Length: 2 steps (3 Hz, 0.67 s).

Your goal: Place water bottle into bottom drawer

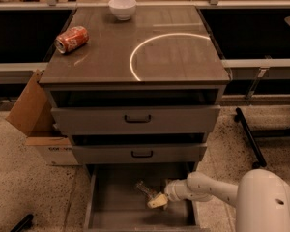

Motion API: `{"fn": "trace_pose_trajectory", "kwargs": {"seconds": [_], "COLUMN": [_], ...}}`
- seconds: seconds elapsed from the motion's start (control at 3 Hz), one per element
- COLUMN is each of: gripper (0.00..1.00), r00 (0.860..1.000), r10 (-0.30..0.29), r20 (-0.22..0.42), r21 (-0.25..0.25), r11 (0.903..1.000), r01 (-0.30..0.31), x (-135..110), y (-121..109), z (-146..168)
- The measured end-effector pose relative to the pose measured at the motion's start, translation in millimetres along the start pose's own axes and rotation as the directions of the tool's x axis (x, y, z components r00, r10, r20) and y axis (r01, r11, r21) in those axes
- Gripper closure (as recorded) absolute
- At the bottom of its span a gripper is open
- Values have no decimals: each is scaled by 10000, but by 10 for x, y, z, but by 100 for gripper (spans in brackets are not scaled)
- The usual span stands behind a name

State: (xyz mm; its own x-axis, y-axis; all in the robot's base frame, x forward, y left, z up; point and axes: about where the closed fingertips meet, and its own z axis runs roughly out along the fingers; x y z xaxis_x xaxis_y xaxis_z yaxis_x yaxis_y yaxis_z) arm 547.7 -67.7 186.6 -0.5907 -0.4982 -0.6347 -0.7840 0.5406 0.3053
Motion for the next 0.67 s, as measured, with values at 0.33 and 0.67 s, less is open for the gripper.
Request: {"fn": "trace_pose_trajectory", "kwargs": {"seconds": [0.33, 0.67], "gripper": [0, 0], "r00": [9975, 9895], "r10": [29, -75], "r20": [703, 1447], "r21": [140, 611], "r11": [9999, 9981], "r01": [-39, -14], "x": [-35, -64], "y": [-10, 27], "z": [-380, -1003]}}
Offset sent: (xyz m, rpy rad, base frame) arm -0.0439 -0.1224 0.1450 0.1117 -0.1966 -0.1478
